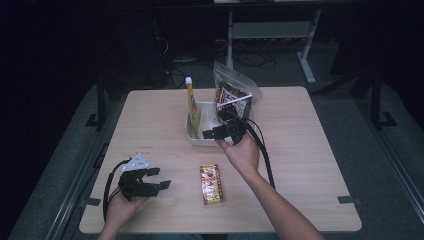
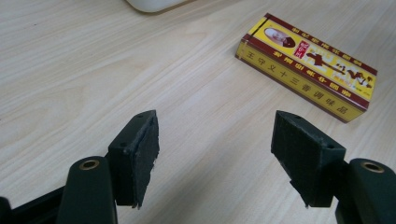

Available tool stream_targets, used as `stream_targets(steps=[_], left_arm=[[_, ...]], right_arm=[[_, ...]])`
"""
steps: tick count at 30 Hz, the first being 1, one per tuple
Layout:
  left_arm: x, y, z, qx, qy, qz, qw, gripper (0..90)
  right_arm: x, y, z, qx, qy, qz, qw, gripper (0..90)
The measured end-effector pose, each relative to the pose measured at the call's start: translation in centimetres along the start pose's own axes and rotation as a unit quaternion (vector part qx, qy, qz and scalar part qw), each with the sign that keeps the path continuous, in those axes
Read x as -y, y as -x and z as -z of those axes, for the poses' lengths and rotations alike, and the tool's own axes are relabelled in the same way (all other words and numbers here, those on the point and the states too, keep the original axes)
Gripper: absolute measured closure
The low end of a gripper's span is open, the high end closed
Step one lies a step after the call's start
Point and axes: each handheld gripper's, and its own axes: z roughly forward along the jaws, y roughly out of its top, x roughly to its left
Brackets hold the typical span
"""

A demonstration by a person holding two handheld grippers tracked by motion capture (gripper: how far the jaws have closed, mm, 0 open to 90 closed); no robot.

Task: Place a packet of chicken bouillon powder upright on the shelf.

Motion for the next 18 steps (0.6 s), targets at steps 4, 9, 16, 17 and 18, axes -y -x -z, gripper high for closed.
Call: stream_targets(steps=[4,9,16,17,18], left_arm=[[0.0,0.1,-0.2,0.003,-0.002,-0.002,1.0,31.3],[-0.1,0.3,-0.3,0.004,-0.003,-0.005,1.0,30.4],[-0.2,0.7,-0.5,0.007,-0.005,-0.008,0.9999,30.0],[-0.2,0.8,-0.5,0.007,-0.005,-0.009,0.9999,29.9],[-0.3,0.8,-0.5,0.007,-0.004,-0.009,0.9999,29.9]], right_arm=[[0.6,0.4,-0.2,0.0,-0.006,0.0,1.0,50.4],[1.5,0.7,-0.2,-0.004,-0.011,0.003,0.9999,50.3],[2.5,0.9,-0.4,-0.013,-0.015,0.014,0.9997,48.0],[2.6,0.9,-0.5,-0.013,-0.016,0.014,0.9997,47.9],[2.8,0.9,-0.5,-0.015,-0.017,0.013,0.9997,47.9]])
